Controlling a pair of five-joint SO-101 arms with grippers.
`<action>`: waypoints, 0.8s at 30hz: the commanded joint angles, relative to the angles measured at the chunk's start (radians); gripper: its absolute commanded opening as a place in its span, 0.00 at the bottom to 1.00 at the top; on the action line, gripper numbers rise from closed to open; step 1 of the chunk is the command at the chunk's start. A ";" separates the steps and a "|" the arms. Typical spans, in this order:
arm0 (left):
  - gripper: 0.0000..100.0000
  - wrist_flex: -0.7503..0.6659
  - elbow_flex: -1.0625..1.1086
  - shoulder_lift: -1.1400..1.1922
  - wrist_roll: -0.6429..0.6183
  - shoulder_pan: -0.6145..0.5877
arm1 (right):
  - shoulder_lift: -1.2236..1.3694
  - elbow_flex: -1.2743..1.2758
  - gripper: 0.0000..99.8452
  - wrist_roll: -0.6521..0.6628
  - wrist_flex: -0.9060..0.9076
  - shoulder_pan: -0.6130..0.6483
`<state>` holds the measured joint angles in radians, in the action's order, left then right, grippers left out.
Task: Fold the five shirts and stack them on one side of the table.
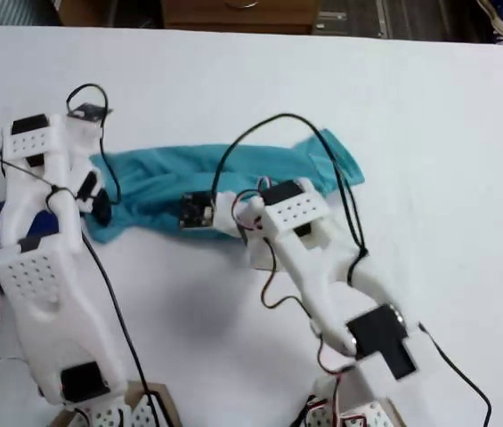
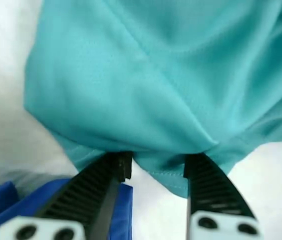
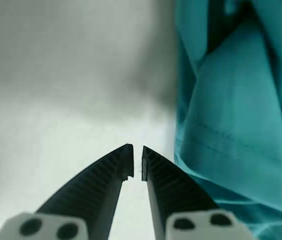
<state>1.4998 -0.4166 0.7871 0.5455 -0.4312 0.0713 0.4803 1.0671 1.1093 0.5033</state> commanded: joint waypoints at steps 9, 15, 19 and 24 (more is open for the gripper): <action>0.20 -0.005 -0.002 0.020 -0.008 -0.011 | 0.217 -0.201 0.04 -0.008 -0.050 -0.031; 0.20 -0.005 -0.002 0.020 -0.008 -0.011 | 0.325 -0.393 0.02 -0.008 -0.010 -0.084; 0.20 -0.005 -0.002 0.020 -0.008 -0.011 | 0.377 -0.489 0.02 -0.008 0.074 -0.094; 0.20 -0.005 -0.002 0.020 -0.035 -0.011 | 0.375 -0.618 0.02 -0.060 0.156 -0.094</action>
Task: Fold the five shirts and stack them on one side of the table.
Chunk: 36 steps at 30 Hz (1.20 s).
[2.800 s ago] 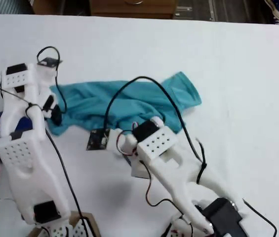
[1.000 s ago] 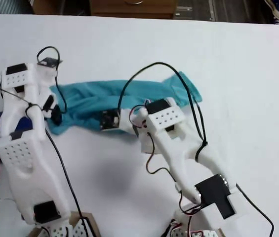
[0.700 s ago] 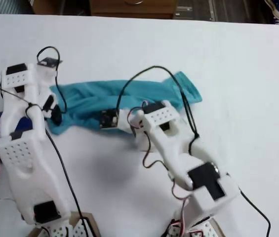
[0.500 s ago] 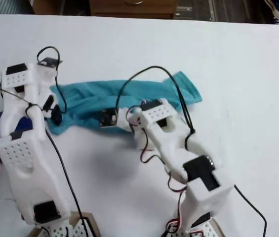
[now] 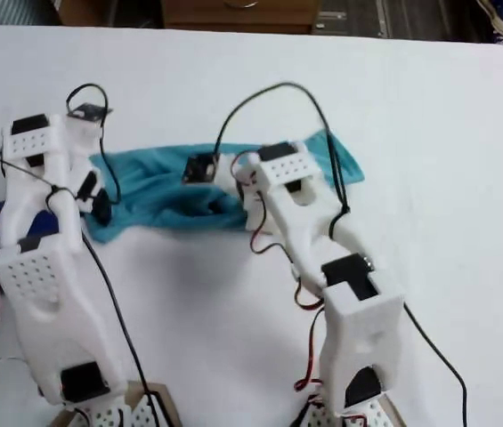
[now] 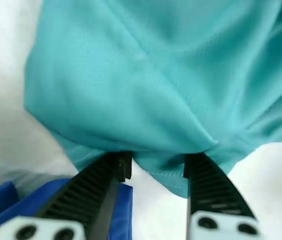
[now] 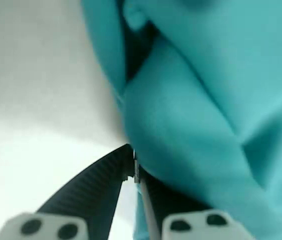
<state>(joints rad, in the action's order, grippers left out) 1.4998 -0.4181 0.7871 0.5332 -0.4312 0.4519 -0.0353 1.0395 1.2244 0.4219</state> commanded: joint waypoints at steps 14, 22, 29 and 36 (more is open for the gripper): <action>0.20 -0.005 -0.001 0.018 -0.028 -0.011 | -0.004 -0.399 0.02 -0.173 0.286 0.010; 0.20 -0.005 -0.001 0.020 -0.026 -0.009 | -0.004 -0.397 0.21 -0.170 0.387 0.021; 0.20 -0.005 -0.001 0.020 -0.026 -0.009 | 0.005 -0.391 0.24 -0.170 0.381 0.116; 0.20 -0.005 -0.001 0.020 -0.025 -0.009 | 0.062 -0.381 0.24 -0.170 0.312 0.125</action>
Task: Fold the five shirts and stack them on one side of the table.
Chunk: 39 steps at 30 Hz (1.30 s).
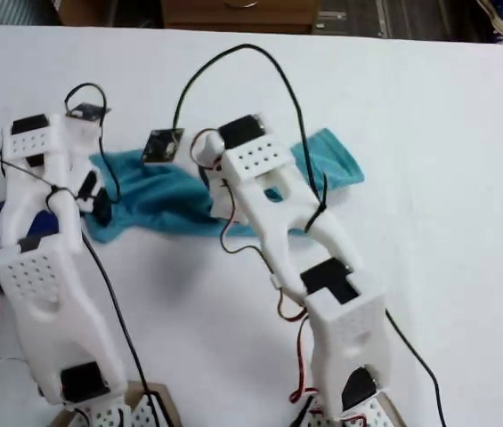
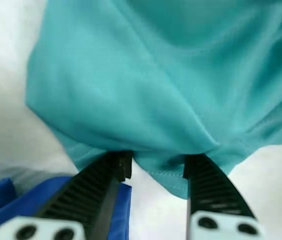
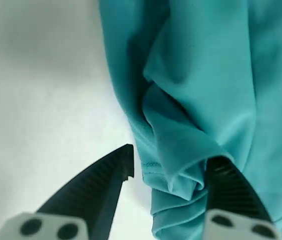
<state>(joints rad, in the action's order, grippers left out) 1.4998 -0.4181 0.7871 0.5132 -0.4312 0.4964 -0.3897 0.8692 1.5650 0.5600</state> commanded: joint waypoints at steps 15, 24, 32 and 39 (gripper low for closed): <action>0.20 0.127 -0.122 0.011 -0.008 -0.009 | 0.061 -0.436 0.02 0.037 0.107 -0.173; 0.20 0.288 -0.487 0.009 -0.005 -0.014 | -0.130 -0.542 0.02 0.037 0.128 -0.179; 0.20 0.292 -0.321 -0.170 -0.005 0.109 | -0.070 -0.551 0.02 0.035 0.087 -0.220; 0.20 0.285 -0.056 -0.609 -0.002 0.215 | -0.044 -0.559 0.02 -0.044 -0.058 -0.355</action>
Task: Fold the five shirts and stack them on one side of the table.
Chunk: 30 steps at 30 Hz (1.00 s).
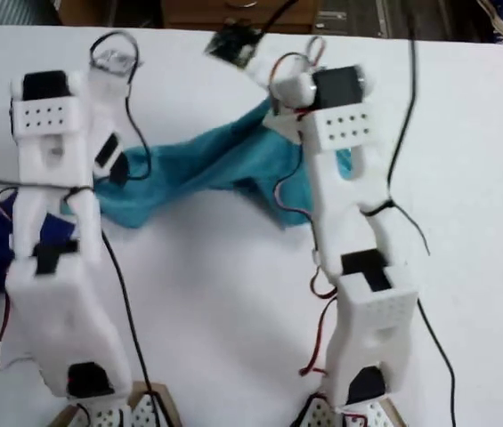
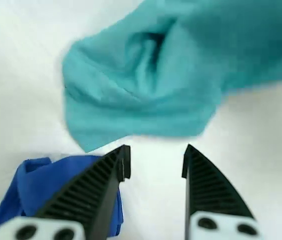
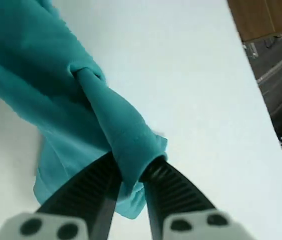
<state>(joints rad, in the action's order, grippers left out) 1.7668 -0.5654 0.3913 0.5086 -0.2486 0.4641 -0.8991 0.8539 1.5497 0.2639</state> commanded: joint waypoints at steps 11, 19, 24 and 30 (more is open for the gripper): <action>0.20 -0.305 0.697 -0.316 0.002 0.140 | -0.010 -0.183 0.02 -0.026 0.039 -0.148; 0.20 -0.611 0.903 -0.315 0.002 0.155 | -0.005 -0.227 0.02 -0.026 0.105 -0.150; 0.20 -0.608 0.900 -0.325 0.002 0.107 | -0.001 -0.219 0.02 -0.025 0.108 -0.179; 0.20 -0.562 0.837 -0.324 0.002 -0.083 | 0.021 -0.216 0.02 0.041 0.082 -0.309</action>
<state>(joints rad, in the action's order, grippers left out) 1.1853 0.3368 0.1258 0.5117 -0.2378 0.4780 -1.0817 0.8569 1.6448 0.0169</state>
